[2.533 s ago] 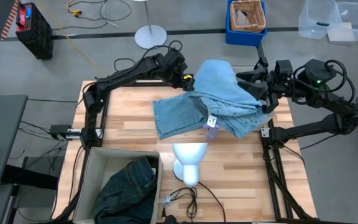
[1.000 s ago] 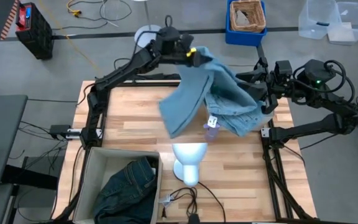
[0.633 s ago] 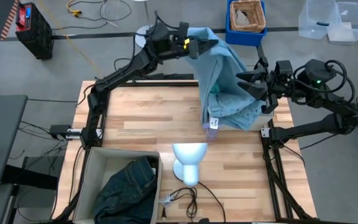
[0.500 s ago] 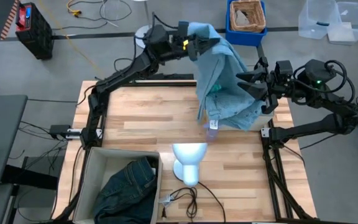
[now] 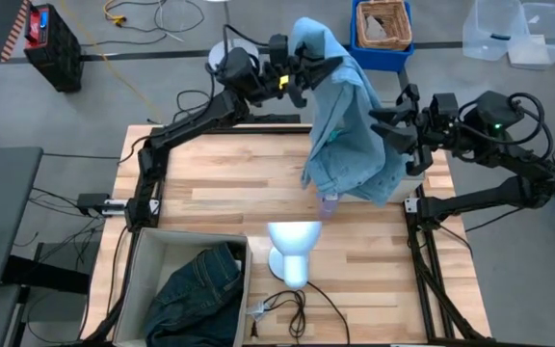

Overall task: Sort clothes
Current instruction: Put the light blue jeans into the top laundry organizer

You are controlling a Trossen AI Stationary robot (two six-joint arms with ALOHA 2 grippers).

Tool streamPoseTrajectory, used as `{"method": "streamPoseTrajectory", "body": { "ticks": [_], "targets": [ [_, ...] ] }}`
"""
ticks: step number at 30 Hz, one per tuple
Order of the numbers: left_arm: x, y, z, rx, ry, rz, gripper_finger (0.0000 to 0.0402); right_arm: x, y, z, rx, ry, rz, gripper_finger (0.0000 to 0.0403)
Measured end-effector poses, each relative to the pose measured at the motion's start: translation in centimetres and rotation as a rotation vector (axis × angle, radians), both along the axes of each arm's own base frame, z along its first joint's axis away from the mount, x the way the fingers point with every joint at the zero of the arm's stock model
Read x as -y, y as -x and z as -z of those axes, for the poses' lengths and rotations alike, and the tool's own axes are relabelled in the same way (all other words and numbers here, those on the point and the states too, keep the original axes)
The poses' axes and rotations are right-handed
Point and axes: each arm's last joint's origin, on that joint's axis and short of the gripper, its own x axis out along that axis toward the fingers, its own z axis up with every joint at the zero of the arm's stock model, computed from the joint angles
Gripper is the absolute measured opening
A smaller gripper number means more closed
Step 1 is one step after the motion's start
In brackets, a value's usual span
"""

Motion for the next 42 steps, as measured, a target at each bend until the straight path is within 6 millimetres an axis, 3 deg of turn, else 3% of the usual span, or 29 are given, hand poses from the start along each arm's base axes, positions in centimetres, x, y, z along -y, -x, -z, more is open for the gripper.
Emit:
{"method": "streamPoseTrajectory", "body": {
  "ticks": [8, 15, 20, 24, 32, 38, 42],
  "targets": [
    [0.6, -1.8, 1.3, 0.065, -0.028, 0.023, 0.0019, 0.0, 0.2, -0.7, 0.066, 0.069, 0.020, 0.0162],
    [-0.3, -4.8, 4.8, 0.115, 0.054, 0.101, 0.0019, 0.1, 0.3, -0.9, 0.093, 0.071, 0.032, 0.0162],
    [-1.3, -6.7, 7.6, -0.034, 0.160, 0.065, 0.0019, 0.2, 0.3, -0.9, 0.088, 0.068, 0.037, 0.0162],
    [-1.9, -7.7, 9.8, -0.254, 0.175, -0.055, 0.0019, 0.3, 0.3, -0.7, 0.073, 0.059, 0.065, 0.0162],
    [-1.9, -7.9, 11.0, -0.404, 0.197, -0.069, 0.0024, 0.8, 0.2, -0.4, 0.034, 0.048, 0.120, 0.0162],
    [-1.8, -8.1, 11.6, -0.450, 0.197, -0.055, 0.0056, 0.9, 0.2, -0.4, 0.035, 0.048, 0.125, 0.0162],
    [-1.5, -8.2, 11.7, -0.467, 0.185, -0.010, 0.0122, 0.9, 0.3, -0.4, 0.036, 0.047, 0.125, 0.0162]
  ]
}}
